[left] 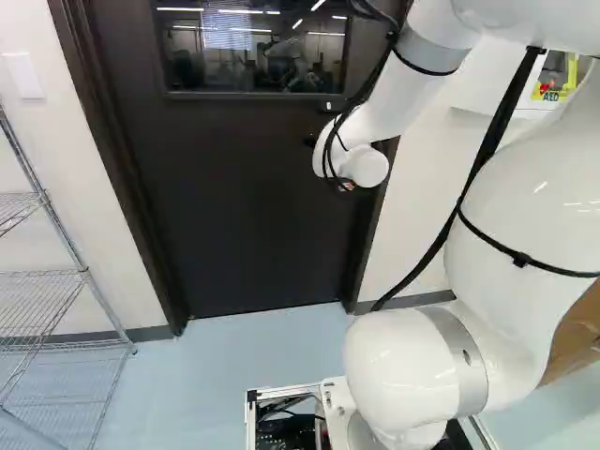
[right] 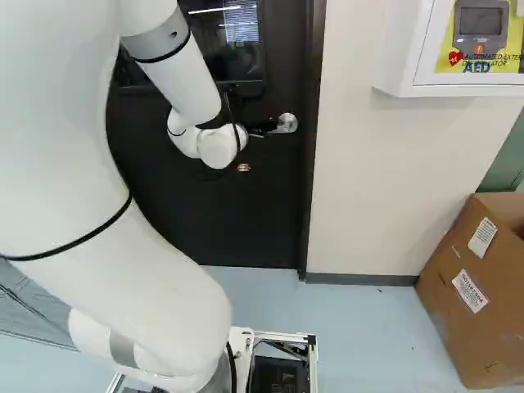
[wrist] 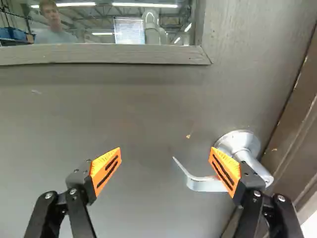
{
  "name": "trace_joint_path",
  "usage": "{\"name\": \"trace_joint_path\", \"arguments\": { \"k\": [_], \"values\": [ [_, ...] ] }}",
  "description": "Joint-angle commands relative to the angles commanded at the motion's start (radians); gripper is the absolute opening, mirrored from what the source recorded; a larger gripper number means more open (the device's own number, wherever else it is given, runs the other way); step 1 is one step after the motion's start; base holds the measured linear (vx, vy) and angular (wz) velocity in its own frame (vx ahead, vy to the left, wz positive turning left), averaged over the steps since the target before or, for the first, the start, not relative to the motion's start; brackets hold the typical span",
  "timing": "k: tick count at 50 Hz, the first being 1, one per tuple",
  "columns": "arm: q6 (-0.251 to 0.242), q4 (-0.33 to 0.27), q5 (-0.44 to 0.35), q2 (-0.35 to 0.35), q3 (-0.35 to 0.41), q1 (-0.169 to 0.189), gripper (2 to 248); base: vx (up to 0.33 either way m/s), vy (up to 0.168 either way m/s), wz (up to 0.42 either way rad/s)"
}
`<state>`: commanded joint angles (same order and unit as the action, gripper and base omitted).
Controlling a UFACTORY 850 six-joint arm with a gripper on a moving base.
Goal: Open the door and move inside
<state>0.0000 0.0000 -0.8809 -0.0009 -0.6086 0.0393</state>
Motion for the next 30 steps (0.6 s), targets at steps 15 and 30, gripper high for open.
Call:
{"name": "trace_joint_path", "arguments": {
  "k": [15,30],
  "values": [
    [0.000,0.000,0.000,-0.040,-0.007,0.000,247,0.000,0.000,0.000],
    [0.000,0.000,0.000,-0.083,-0.016,0.000,247,0.000,0.000,0.000]
  ]
}}
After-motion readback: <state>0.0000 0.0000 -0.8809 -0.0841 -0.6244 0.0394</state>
